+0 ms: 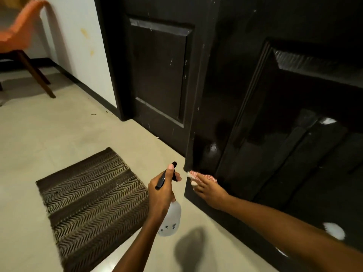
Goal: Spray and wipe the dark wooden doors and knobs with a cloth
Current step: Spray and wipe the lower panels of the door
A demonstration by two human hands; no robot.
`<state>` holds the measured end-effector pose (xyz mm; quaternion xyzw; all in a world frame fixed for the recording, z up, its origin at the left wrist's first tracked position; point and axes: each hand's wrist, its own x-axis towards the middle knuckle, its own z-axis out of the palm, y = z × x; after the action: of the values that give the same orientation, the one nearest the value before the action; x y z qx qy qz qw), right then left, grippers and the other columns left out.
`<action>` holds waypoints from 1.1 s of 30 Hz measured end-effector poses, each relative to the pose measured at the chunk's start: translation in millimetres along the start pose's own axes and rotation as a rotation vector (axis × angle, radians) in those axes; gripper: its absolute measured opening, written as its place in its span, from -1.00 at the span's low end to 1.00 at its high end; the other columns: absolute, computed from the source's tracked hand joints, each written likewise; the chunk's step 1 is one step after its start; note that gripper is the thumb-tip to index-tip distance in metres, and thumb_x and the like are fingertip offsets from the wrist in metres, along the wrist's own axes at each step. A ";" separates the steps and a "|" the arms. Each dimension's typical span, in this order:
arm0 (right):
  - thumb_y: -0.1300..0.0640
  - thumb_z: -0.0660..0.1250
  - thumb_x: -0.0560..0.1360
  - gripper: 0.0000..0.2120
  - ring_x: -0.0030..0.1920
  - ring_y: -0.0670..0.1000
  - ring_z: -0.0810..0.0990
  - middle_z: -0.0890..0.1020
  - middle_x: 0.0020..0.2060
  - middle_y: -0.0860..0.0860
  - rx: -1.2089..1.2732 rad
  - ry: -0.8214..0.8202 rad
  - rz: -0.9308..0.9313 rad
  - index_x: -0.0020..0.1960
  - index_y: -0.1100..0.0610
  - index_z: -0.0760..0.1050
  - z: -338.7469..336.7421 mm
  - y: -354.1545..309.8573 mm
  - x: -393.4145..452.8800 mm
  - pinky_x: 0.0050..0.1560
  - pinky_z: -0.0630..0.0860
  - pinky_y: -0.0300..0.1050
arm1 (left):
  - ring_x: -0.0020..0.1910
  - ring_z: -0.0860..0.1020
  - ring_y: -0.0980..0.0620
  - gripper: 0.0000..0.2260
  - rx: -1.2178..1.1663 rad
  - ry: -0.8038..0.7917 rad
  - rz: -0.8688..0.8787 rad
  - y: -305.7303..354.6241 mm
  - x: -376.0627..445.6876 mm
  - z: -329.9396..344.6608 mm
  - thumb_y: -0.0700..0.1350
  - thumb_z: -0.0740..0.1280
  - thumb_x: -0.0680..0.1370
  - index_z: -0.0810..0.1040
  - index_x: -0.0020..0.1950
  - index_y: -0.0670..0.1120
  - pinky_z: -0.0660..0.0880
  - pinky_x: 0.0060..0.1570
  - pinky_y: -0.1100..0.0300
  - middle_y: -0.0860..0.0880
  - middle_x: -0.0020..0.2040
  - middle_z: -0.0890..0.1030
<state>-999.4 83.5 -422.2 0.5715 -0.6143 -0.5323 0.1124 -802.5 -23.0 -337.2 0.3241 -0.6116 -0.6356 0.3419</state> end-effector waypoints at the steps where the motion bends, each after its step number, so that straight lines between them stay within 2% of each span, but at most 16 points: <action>1: -0.30 0.00 0.65 -0.34 0.61 0.25 -0.27 0.09 0.61 -0.25 0.091 -0.056 0.059 0.64 -0.07 -0.07 10.9 -13.1 5.8 0.44 -0.57 0.18 | -0.52 0.45 -0.02 -0.52 -0.004 0.008 -0.006 -5.4 -2.5 -1.4 0.24 0.22 0.61 0.69 -0.15 -0.12 0.43 -0.45 0.12 -0.03 -0.16 0.73; 2: -0.38 -0.06 0.61 -0.32 0.60 0.25 -0.31 0.13 0.54 -0.41 0.160 -0.028 0.147 0.63 -0.13 -0.08 19.0 -18.8 7.8 0.46 -0.58 0.05 | -0.53 0.44 -0.02 -0.51 -0.004 0.013 -0.014 -9.4 -4.7 -2.4 0.24 0.22 0.62 0.68 -0.15 -0.13 0.42 -0.46 0.13 -0.04 -0.16 0.73; 3: -0.38 -0.05 0.61 -0.33 0.60 0.25 -0.32 0.14 0.54 -0.42 0.154 -0.010 0.134 0.63 -0.14 -0.06 22.9 -22.2 9.2 0.45 -0.59 0.02 | -0.54 0.44 -0.02 -0.50 0.000 0.014 -0.022 -12.6 -6.7 -4.2 0.25 0.22 0.62 0.68 -0.15 -0.13 0.42 -0.47 0.13 -0.04 -0.16 0.73; 4: -0.29 0.04 0.64 -0.37 0.61 0.24 -0.28 0.15 0.59 -0.29 0.046 -0.045 0.002 0.64 -0.11 0.01 20.2 -19.9 10.3 0.40 -0.62 0.14 | -0.54 0.44 -0.02 -0.49 0.001 0.014 -0.027 -14.1 -7.7 -6.1 0.26 0.22 0.60 0.68 -0.15 -0.14 0.41 -0.48 0.14 -0.04 -0.16 0.73; 6: -0.06 0.16 0.66 -0.41 0.62 0.23 -0.21 0.09 0.64 0.01 -0.043 0.074 -0.116 0.64 -0.02 0.08 10.7 -6.4 3.3 0.29 -0.62 0.36 | -0.54 0.44 -0.04 -0.48 -0.011 0.010 -0.037 -14.0 -6.6 -7.9 0.29 0.23 0.57 0.69 -0.16 -0.14 0.39 -0.50 0.16 -0.05 -0.17 0.73; 8: 0.03 0.13 0.66 -0.40 0.62 0.25 -0.21 -0.02 0.65 0.11 0.063 0.262 0.064 0.65 0.04 0.02 -11.8 22.7 -8.6 0.36 -0.56 0.37 | -0.54 0.46 -0.06 -0.47 -0.015 0.008 -0.035 -13.2 -5.1 -7.9 0.31 0.23 0.55 0.69 -0.17 -0.13 0.39 -0.52 0.16 -0.05 -0.18 0.73; 11: 0.10 0.03 0.62 -0.36 0.60 0.27 -0.26 -0.17 0.63 0.18 0.208 0.445 0.340 0.65 0.07 -0.11 -40.0 66.9 -27.1 0.52 -0.36 0.35 | -0.51 0.50 -0.07 -0.46 -0.008 0.033 -0.013 -14.4 -1.6 -6.1 0.33 0.23 0.55 0.68 -0.19 -0.11 0.43 -0.51 0.17 -0.03 -0.19 0.72; 13: 0.11 0.01 0.61 -0.34 0.60 0.27 -0.28 -0.21 0.62 0.21 0.206 0.499 0.461 0.66 0.09 -0.14 -48.5 83.0 -29.1 0.54 -0.33 0.33 | -0.49 0.53 -0.08 -0.48 -0.004 0.052 -0.002 -17.6 1.3 -4.6 0.32 0.24 0.56 0.68 -0.19 -0.10 0.44 -0.52 0.18 -0.02 -0.21 0.71; 16: 0.07 0.03 0.64 -0.32 0.59 0.29 -0.30 -0.23 0.61 0.27 0.189 0.495 0.494 0.65 0.18 -0.19 -45.4 76.9 -20.3 0.52 -0.39 0.32 | -0.50 0.50 -0.03 -0.53 0.020 0.040 0.015 -23.3 3.5 -3.2 0.25 0.25 0.62 0.68 -0.18 -0.10 0.43 -0.52 0.20 0.00 -0.21 0.71; 18: 0.01 -0.01 0.67 -0.33 0.58 0.31 -0.30 -0.22 0.60 0.28 0.148 0.419 0.412 0.64 0.20 -0.24 -38.6 59.3 -5.5 0.50 -0.41 0.34 | -0.48 0.49 -0.02 -0.55 0.027 0.007 0.013 -29.5 4.3 -5.7 0.22 0.26 0.64 0.69 -0.17 -0.10 0.42 -0.50 0.19 -0.02 -0.21 0.71; 20: -0.06 -0.02 0.69 -0.34 0.59 0.33 -0.24 -0.15 0.62 0.25 0.039 0.320 0.217 0.64 0.19 -0.21 -26.8 34.0 11.5 0.52 -0.32 0.39 | -0.48 0.48 0.01 -0.56 0.032 -0.005 -0.013 -36.6 4.2 -11.3 0.21 0.27 0.65 0.69 -0.15 -0.10 0.41 -0.50 0.19 -0.07 -0.20 0.70; 23: -0.08 0.08 0.68 -0.37 0.61 0.31 -0.12 0.05 0.63 0.15 -0.085 0.171 -0.057 0.66 0.11 -0.01 0.8 -22.2 35.1 0.49 -0.26 0.47 | -0.51 0.45 0.05 -0.51 0.038 0.001 -0.031 -44.3 0.6 -22.4 0.27 0.25 0.61 0.69 -0.16 -0.11 0.39 -0.49 0.18 -0.09 -0.19 0.71; 25: -0.02 0.11 0.69 -0.43 0.62 0.26 -0.12 0.07 0.64 0.09 -0.169 0.058 -0.218 0.64 0.08 0.07 21.2 -45.1 38.8 0.48 -0.29 0.47 | -0.53 0.44 0.02 -0.48 0.037 -0.002 -0.014 -46.5 -4.5 -27.6 0.31 0.24 0.57 0.68 -0.19 -0.11 0.38 -0.48 0.16 -0.10 -0.21 0.70; 27: -0.01 0.09 0.69 -0.48 0.63 0.22 -0.14 0.06 0.64 0.06 -0.190 0.013 -0.357 0.63 0.06 0.14 35.0 -58.0 36.4 0.47 -0.33 0.46 | -0.52 0.46 -0.03 -0.46 0.047 -0.002 -0.017 -47.6 -7.2 -32.5 0.34 0.23 0.55 0.67 -0.21 -0.12 0.40 -0.46 0.13 -0.11 -0.21 0.70; 30: -0.02 0.15 0.66 -0.50 0.64 0.19 -0.08 0.16 0.62 0.05 -0.182 0.023 -0.432 0.58 0.04 0.26 41.5 -61.1 28.2 0.52 -0.30 0.41 | -0.51 0.47 -0.02 -0.46 0.072 -0.016 -0.052 -50.3 -8.0 -36.1 0.32 0.24 0.58 0.66 -0.23 -0.13 0.41 -0.46 0.13 -0.11 -0.23 0.69; 33: 0.01 0.16 0.66 -0.52 0.62 0.30 -0.11 0.18 0.61 0.10 -0.059 0.109 -0.304 0.57 0.01 0.29 29.9 -43.4 30.3 0.52 -0.24 0.43 | -0.53 0.44 0.01 -0.48 0.104 -0.048 -0.069 -53.4 -10.5 -33.3 0.28 0.26 0.63 0.64 -0.25 -0.12 0.41 -0.43 0.12 -0.12 -0.23 0.69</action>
<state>-1006.2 83.9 -482.6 0.6825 -0.4977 -0.5291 0.0804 -771.0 -31.9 -392.1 0.3471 -0.6404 -0.6218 0.2878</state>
